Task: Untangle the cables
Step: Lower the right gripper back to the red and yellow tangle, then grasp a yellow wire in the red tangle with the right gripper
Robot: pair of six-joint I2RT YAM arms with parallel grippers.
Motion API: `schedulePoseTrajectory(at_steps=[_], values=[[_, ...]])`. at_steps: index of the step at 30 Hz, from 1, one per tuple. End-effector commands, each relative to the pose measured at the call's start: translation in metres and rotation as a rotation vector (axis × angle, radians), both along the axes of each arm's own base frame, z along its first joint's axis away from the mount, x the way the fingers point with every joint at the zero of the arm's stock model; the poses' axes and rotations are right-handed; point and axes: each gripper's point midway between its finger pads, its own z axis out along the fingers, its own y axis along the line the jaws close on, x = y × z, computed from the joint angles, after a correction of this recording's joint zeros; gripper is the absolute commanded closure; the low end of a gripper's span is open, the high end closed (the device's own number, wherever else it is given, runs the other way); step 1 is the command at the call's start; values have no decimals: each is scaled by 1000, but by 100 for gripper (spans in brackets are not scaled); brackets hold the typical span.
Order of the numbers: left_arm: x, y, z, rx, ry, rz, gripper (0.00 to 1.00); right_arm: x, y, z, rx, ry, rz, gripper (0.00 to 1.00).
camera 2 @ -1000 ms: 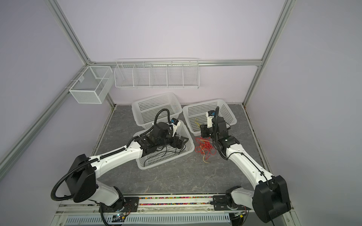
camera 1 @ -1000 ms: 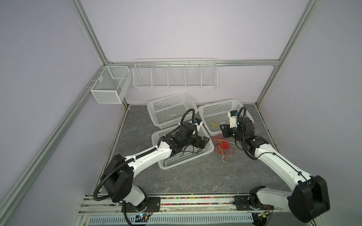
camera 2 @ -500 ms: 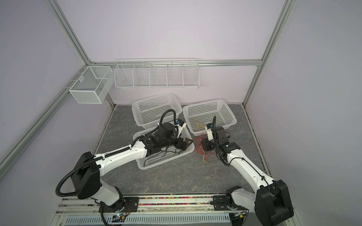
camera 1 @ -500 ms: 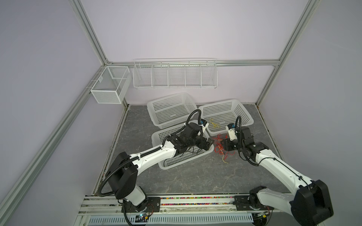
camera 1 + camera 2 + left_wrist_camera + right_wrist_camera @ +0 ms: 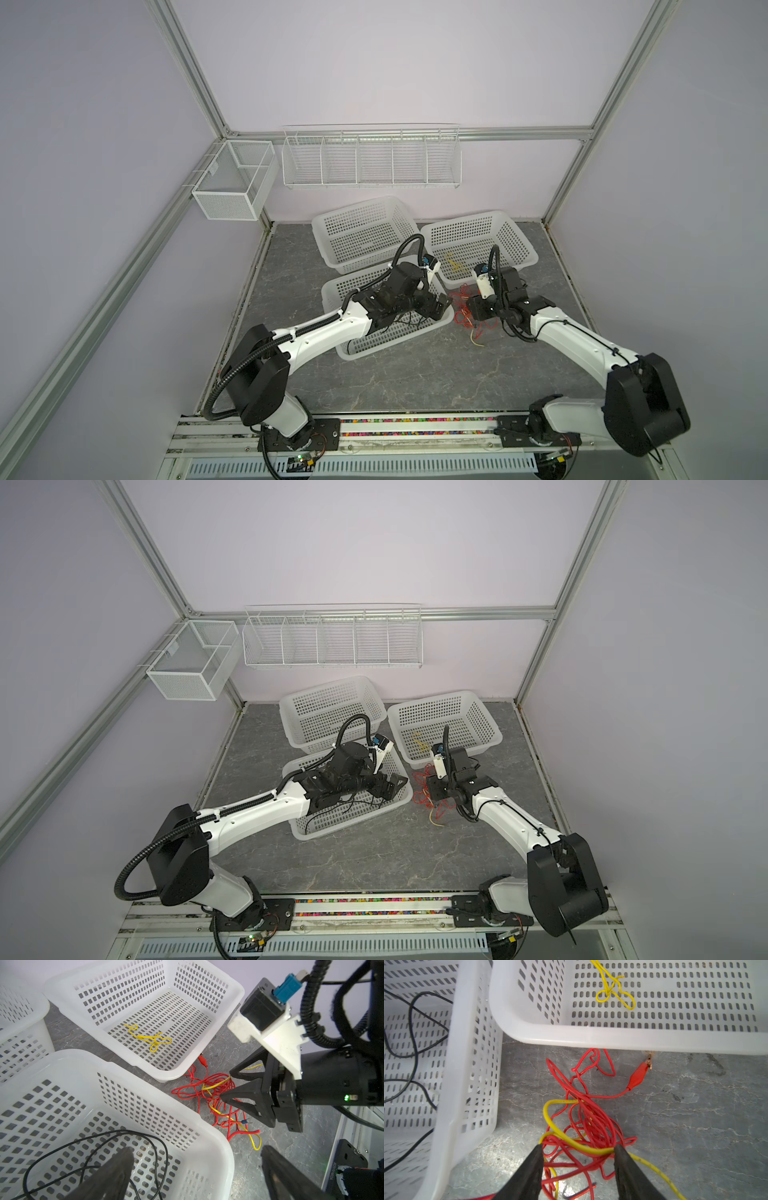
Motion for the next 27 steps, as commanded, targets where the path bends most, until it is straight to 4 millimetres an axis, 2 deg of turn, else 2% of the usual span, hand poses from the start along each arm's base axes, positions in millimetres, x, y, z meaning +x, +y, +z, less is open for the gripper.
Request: schedulePoseTrajectory(at_steps=[1,6,12,25,26,27], values=[[1,4,11,-19,-30,12,4,15,2,12,-25,-70,17,45],[0,4,9,-20,-27,11,4,19,2,17,-32,-94,18,46],[0,4,10,-22,-30,11,4,19,12,25,-18,-100,73,47],[0,5,7,-16,-27,12,4,17,18,-1,-70,-16,151,50],[-1,5,8,-18,-28,12,4,25,19,9,-72,-41,144,51],[0,6,8,-18,-28,13,4,26,18,8,-77,-41,141,54]])
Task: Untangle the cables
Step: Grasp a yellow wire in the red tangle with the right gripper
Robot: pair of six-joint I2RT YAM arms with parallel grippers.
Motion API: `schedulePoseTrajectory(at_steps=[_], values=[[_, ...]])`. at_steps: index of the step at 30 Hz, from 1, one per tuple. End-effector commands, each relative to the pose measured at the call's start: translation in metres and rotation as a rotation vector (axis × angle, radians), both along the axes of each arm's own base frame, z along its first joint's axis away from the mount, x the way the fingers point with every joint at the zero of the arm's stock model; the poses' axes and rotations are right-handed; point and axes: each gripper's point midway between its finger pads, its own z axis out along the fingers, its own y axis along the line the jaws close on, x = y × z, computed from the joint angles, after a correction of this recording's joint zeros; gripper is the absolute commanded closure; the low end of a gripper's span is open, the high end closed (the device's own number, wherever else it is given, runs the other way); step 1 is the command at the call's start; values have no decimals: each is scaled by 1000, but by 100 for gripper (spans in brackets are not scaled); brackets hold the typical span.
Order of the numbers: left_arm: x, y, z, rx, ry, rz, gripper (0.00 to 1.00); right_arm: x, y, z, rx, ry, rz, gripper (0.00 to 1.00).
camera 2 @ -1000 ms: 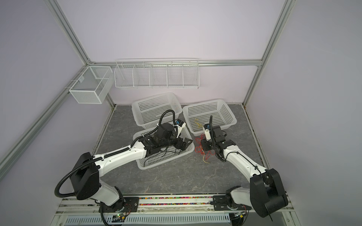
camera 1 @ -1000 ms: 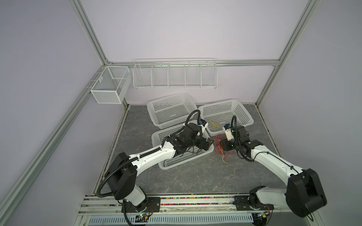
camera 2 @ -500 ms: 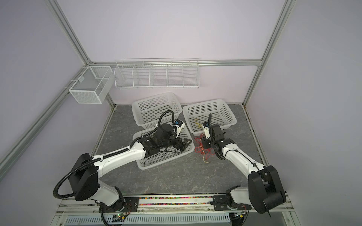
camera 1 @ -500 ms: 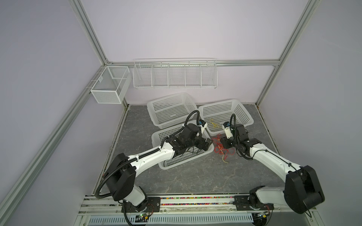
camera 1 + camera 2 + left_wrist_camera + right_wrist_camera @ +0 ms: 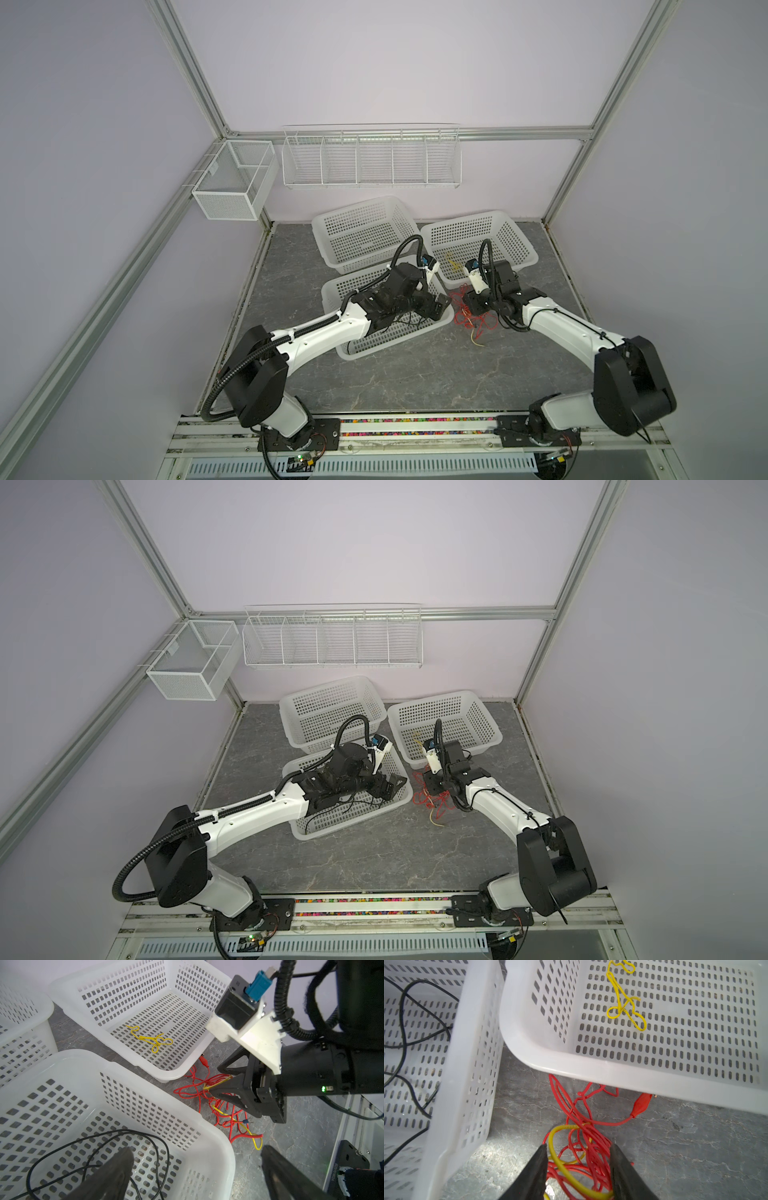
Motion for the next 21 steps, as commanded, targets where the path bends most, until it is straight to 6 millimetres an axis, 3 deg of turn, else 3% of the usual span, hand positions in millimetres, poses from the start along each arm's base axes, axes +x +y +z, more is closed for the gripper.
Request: schedulePoseTrajectory(at_steps=[1,9,14,21], values=[[0,3,9,-17,-22,9,4,8,5,8,-21,-26,31,57],[0,2,10,-20,-26,3,4,9,1,18,-16,-78,12,79],[-1,0,13,-31,-29,-10,4,-7,-6,22,-3,-102,-1,91],[-4,-7,17,-60,-33,-48,0,-28,-8,48,65,-147,2,94]])
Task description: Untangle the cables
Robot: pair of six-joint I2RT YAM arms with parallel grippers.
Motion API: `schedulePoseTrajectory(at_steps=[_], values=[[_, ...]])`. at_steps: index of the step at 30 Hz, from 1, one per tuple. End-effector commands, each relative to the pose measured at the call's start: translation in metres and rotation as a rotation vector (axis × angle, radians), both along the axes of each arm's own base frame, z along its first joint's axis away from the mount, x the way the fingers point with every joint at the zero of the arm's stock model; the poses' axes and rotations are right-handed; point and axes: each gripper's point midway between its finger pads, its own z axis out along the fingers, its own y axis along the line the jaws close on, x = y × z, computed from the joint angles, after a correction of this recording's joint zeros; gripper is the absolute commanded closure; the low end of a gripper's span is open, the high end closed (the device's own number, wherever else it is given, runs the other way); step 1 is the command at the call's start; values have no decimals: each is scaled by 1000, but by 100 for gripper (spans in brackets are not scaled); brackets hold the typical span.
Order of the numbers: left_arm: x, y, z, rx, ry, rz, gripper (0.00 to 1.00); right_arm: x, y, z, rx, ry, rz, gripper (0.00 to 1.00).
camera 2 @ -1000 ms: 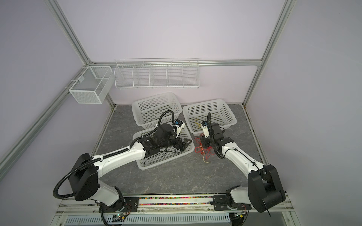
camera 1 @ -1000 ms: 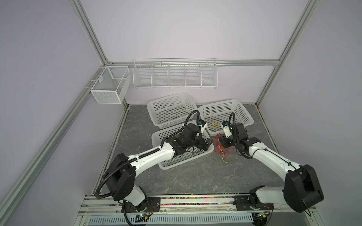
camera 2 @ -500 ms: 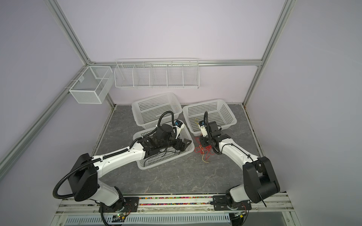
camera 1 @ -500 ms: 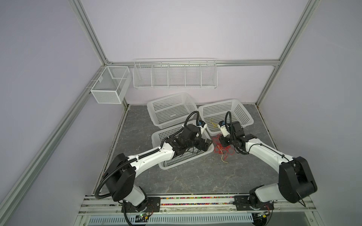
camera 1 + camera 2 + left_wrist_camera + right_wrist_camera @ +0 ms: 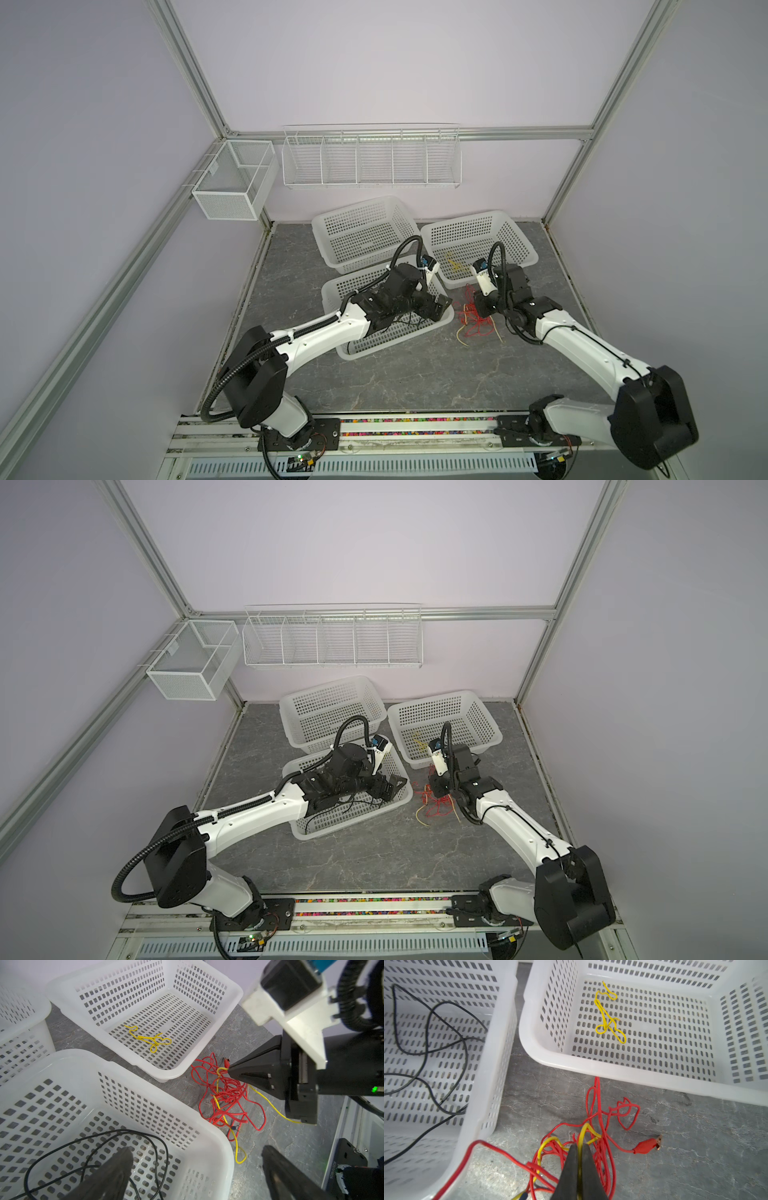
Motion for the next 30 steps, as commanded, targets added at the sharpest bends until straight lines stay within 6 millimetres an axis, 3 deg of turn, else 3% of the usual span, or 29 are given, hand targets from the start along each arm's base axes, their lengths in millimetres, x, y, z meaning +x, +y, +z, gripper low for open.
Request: schedulePoseTrajectory(at_steps=[1,8,14,19,24,30], values=[[-3,-8,16,-59,-28,-41,1,-14,3,16,51,-30,19,94],[-6,-26,31,-125,-43,-106,1,-36,0,71,142,-166,31,94],[-6,-50,35,-153,-36,-154,1,-51,-2,105,223,-245,33,94],[-7,-71,39,-170,-46,-185,1,-59,2,123,282,-280,52,94],[-14,-93,45,-173,-85,-229,4,-61,12,128,338,-263,86,94],[-5,-104,31,-151,-80,-205,7,-62,14,144,386,-284,83,94]])
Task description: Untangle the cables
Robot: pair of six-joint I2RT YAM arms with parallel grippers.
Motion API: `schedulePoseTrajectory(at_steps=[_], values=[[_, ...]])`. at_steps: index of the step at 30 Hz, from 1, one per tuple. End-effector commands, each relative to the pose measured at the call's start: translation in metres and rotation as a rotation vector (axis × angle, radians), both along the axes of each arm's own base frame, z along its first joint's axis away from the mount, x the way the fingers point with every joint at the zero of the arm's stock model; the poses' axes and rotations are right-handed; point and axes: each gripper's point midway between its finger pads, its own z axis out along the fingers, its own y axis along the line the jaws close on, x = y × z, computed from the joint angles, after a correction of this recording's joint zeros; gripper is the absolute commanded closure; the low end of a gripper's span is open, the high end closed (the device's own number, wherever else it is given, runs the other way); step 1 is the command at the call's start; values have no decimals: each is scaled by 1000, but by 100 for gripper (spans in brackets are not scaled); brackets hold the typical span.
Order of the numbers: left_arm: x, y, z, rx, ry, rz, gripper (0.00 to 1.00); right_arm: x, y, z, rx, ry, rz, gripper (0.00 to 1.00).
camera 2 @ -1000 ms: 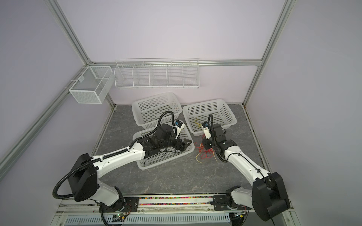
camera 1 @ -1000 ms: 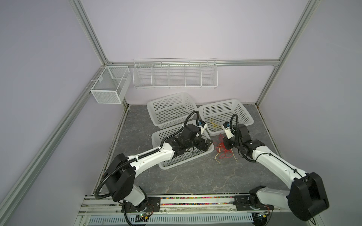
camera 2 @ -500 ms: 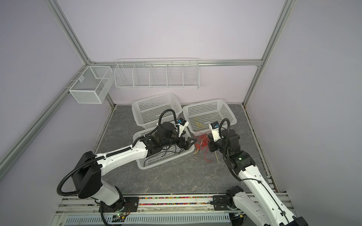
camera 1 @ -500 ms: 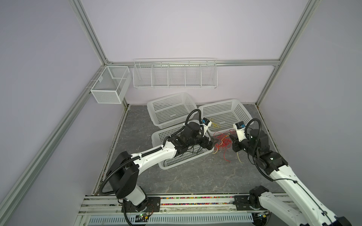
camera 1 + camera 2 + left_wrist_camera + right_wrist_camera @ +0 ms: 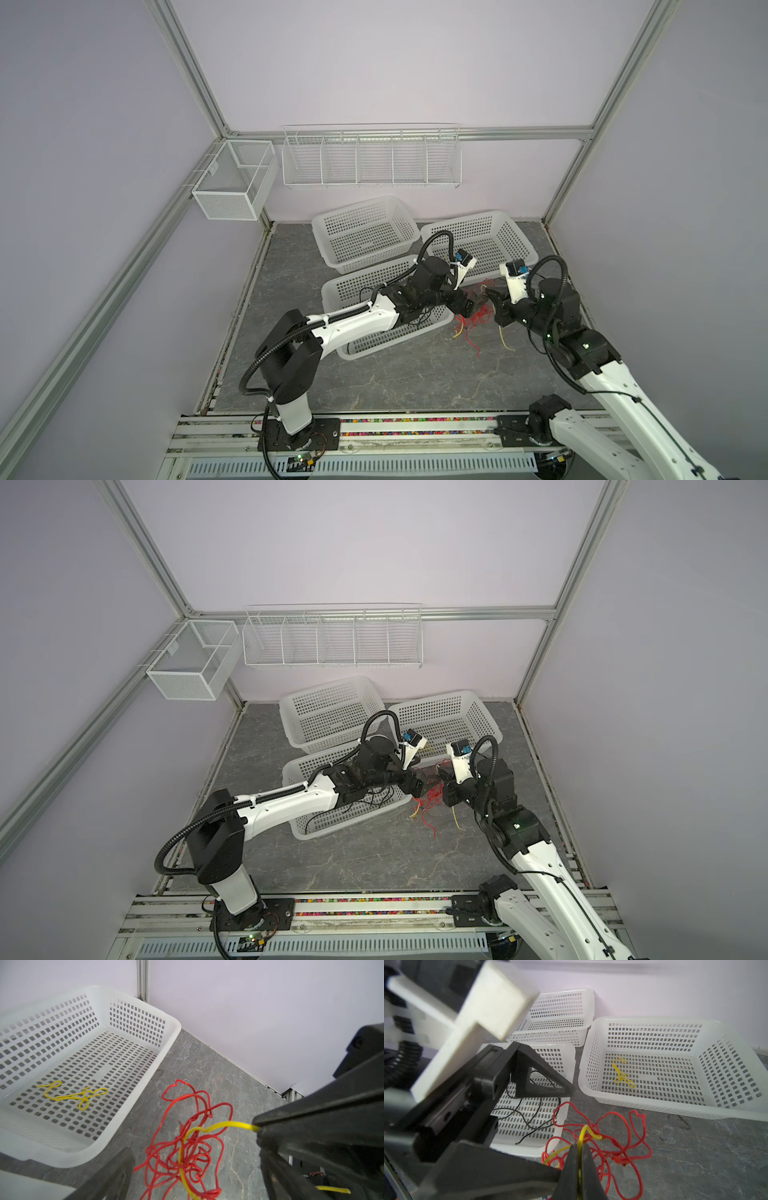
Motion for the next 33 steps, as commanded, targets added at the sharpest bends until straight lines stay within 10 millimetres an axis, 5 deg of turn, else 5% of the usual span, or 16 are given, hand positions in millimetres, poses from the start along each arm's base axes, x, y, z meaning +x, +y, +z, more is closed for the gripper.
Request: schedulePoseTrajectory(at_steps=[1,7,10,25,33], values=[[11,-9,-1,-4,-24,21,7,-2,9,34,79,-70,33,94],[20,-22,-24,15,-2,48,12,-7,10,64,141,-128,40,94],[23,-28,-35,27,8,59,23,-6,6,76,156,-156,13,94],[23,-31,-74,113,43,78,100,0,-65,130,160,-332,-379,94],[23,-26,-81,134,54,91,100,-2,-112,126,44,-357,-621,94]])
